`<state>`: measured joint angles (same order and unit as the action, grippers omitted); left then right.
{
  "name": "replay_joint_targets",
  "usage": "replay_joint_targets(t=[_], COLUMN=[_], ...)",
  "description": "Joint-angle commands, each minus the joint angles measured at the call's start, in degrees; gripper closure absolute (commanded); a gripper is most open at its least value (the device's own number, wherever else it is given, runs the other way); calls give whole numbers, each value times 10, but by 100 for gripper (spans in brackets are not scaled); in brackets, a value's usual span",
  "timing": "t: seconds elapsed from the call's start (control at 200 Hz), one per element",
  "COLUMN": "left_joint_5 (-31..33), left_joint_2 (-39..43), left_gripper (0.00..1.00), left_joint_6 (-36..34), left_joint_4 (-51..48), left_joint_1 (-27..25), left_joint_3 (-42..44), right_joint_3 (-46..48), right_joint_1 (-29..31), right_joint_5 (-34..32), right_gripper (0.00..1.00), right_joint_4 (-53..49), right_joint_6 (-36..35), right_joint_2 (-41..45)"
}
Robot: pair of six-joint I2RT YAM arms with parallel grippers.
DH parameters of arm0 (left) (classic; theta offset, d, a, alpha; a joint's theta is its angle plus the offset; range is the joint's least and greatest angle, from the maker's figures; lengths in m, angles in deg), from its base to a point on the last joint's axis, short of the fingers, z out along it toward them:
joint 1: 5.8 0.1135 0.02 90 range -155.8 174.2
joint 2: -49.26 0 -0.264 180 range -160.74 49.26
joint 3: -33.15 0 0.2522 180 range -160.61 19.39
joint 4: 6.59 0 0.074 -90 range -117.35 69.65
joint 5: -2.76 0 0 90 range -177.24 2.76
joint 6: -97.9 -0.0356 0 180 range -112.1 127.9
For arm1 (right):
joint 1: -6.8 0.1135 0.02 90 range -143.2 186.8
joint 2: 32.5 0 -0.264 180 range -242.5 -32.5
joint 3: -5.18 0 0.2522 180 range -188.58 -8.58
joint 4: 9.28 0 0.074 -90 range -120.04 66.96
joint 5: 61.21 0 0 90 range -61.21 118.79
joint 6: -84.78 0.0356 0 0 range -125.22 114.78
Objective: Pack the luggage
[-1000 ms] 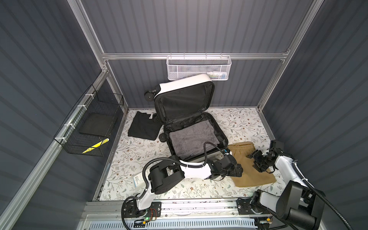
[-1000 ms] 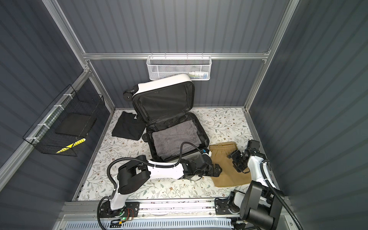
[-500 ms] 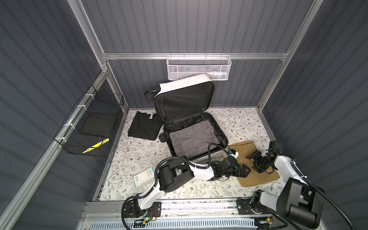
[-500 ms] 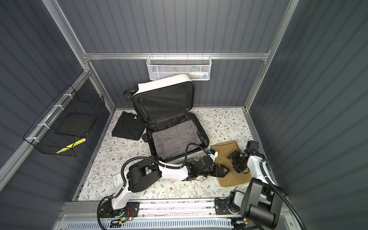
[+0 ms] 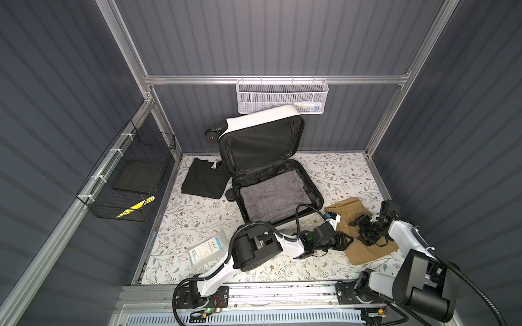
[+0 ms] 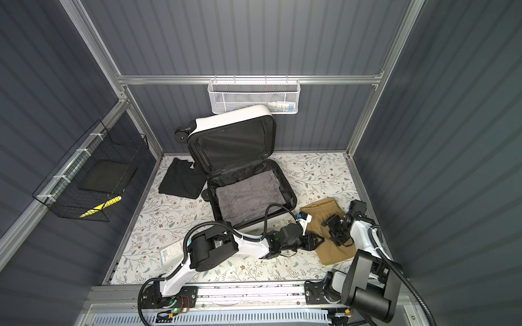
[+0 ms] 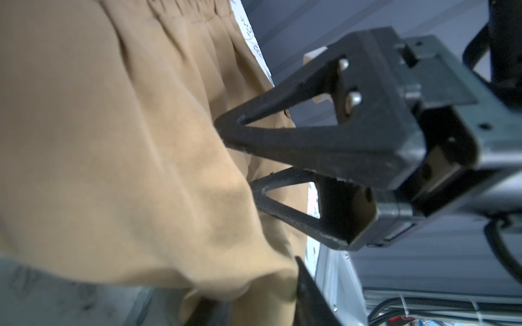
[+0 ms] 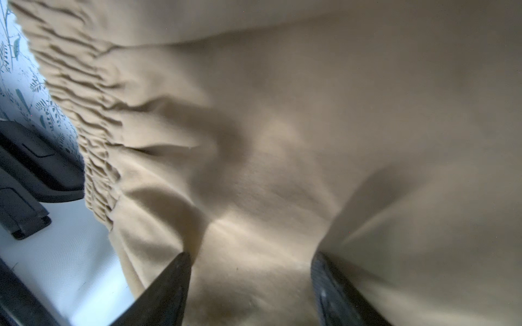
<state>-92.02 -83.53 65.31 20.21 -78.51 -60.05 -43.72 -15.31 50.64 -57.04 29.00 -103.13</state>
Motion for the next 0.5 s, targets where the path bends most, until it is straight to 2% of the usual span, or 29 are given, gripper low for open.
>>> replay_joint_targets(t=[0.0,0.175,0.325,0.495], left_joint_5=[8,13,12,3], left_joint_2=[7,36,71,113], left_gripper=[77,100,100,100], left_joint_6=[-18,-25,-34,-79], left_joint_4=[17,-1,-42,-127], left_joint_1=[-1,4,19,39], left_joint_3=[7,39,69,80], right_joint_3=[-2,-20,-46,-78], right_joint_1=[-3,-3,-3,-5], right_joint_5=[1,6,6,6], right_gripper=[30,30,30,30], right_joint_4=[-6,-13,-27,-43], right_joint_6=[-7,-7,-13,-15], right_joint_2=[-5,-7,-8,-6])
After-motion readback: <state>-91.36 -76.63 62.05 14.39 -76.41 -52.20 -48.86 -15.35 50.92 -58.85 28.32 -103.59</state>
